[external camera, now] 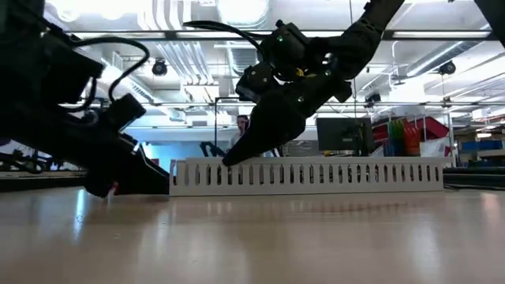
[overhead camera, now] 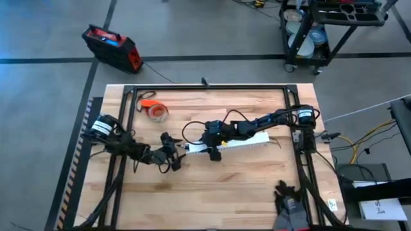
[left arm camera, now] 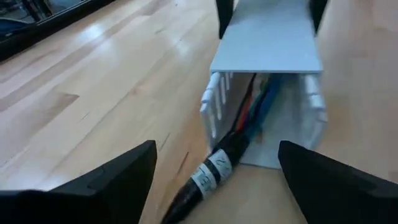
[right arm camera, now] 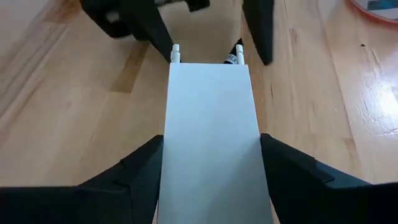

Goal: Ziptie cables
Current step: Close the white cable duct

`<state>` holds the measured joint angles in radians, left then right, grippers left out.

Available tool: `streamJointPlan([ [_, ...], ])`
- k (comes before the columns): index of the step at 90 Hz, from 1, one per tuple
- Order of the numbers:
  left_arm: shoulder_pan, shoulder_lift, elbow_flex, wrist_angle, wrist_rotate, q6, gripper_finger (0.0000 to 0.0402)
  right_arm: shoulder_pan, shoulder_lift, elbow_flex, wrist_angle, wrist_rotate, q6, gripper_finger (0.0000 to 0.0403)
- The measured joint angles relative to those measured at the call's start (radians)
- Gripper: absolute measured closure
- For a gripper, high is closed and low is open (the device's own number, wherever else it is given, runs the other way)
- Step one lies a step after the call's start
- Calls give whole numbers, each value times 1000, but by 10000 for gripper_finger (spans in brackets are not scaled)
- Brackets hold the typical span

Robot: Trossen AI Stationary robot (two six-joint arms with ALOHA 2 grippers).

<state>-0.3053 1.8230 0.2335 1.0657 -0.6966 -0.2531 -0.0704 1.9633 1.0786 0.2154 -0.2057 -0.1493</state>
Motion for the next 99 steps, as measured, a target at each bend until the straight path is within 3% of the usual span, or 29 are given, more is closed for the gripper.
streamJointPlan([
  [13,12,11,11,25,112,17,62,0,-2,-1,-11,-19,-8,180],
  [34,12,-37,-36,11,149,28,86,2,2,0,7,-7,6,183],
  [47,11,-93,-71,-10,227,33,89,1,2,0,4,-1,16,181],
  [84,23,-59,-13,-16,220,87,27,0,2,0,0,1,23,185],
  [99,39,-30,21,-35,218,85,36,0,2,0,0,0,22,183],
])
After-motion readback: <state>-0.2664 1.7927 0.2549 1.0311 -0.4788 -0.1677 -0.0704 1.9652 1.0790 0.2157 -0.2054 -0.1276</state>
